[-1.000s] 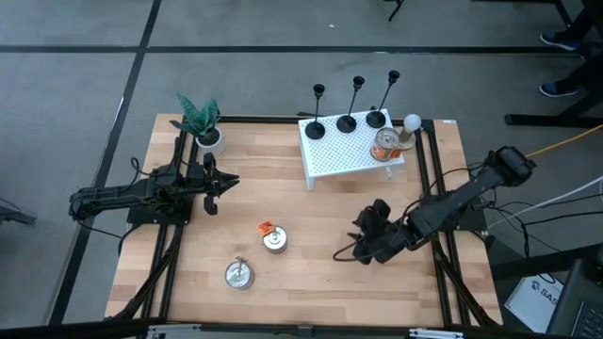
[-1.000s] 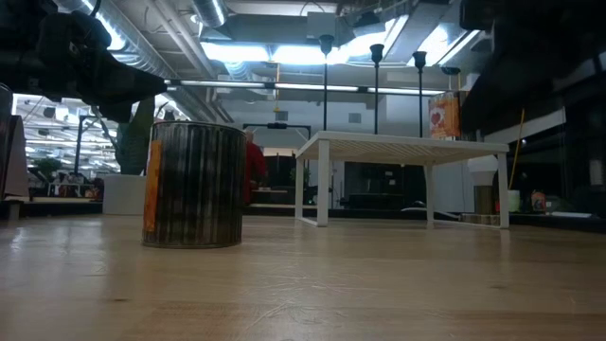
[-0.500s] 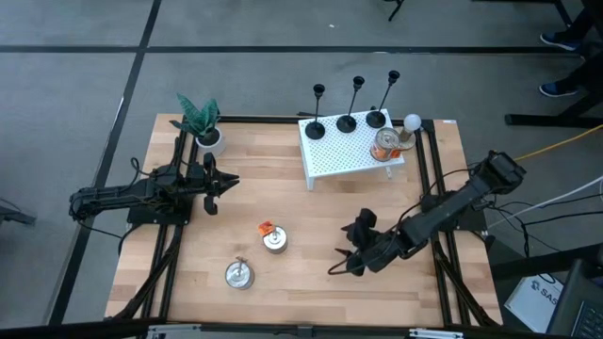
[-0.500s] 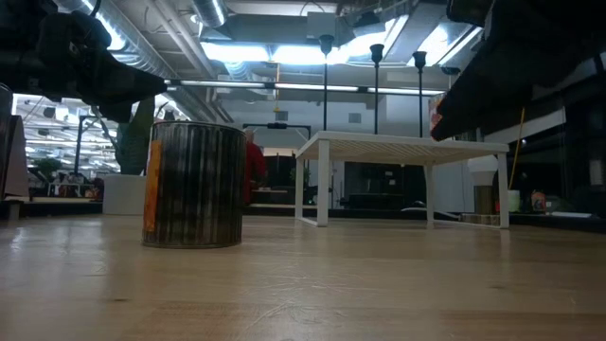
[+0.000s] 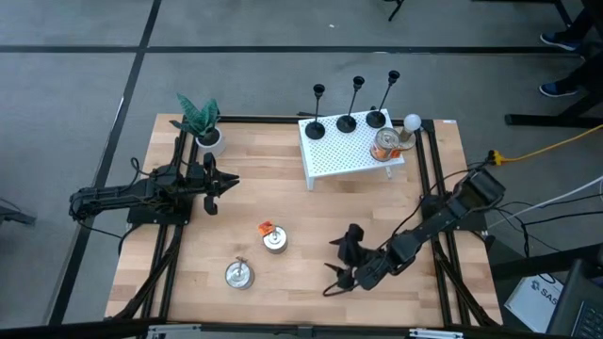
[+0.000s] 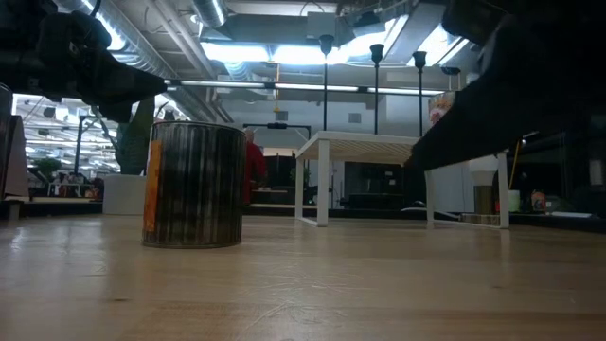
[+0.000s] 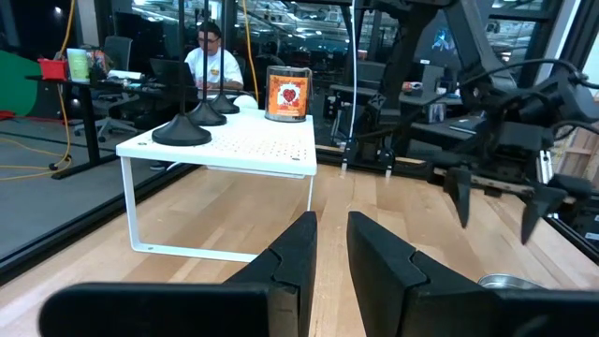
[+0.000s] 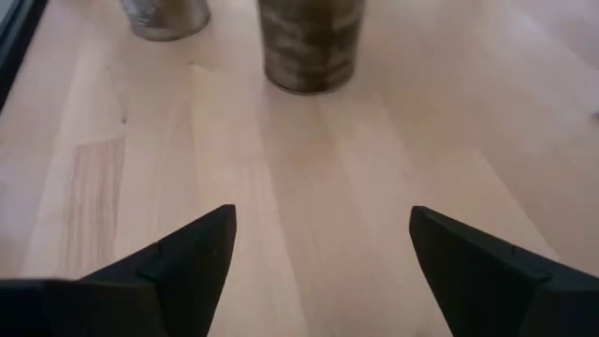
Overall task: Pick & Place candle stick holders
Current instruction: Put the orange scented candle on the shelf aligned with the other orange scented candle
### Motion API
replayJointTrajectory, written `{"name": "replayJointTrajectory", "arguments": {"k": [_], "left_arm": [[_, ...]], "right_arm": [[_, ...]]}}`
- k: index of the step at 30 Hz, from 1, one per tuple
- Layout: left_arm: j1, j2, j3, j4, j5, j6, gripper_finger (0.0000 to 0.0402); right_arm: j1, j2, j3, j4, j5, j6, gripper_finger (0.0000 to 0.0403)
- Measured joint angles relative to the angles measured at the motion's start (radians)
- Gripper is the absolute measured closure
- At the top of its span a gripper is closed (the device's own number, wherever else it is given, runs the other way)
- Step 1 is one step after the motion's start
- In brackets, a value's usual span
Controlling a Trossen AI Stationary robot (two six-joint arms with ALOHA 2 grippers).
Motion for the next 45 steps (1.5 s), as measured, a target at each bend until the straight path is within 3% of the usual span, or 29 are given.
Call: {"name": "replayJointTrajectory", "arguments": {"k": [8, 18, 23, 29, 45], "left_arm": [[0.000, 0.000, 0.000, -0.001, 0.000, 0.000, 0.0343], [0.000, 0.000, 0.000, 0.000, 0.000, 0.000, 0.0343], [0.000, 0.000, 0.000, -0.003, 0.000, 0.000, 0.0343], [0.000, 0.000, 0.000, 0.000, 0.000, 0.000, 0.0343], [0.000, 0.000, 0.000, 0.000, 0.000, 0.000, 0.0343]], "right_arm": [[-0.030, 0.114, 0.138, 0.027, 0.000, -0.172, 0.0079], [-0.112, 0.269, 0.303, 0.084, 0.008, -0.239, 0.0078], [-0.134, 0.326, 0.372, 0.084, 0.008, -0.261, 0.0053], [-0.149, 0.370, 0.418, 0.084, 0.092, -0.267, 0.0006], [-0.205, 0.426, 0.479, 0.084, 0.094, -0.234, 0.0014]]}}
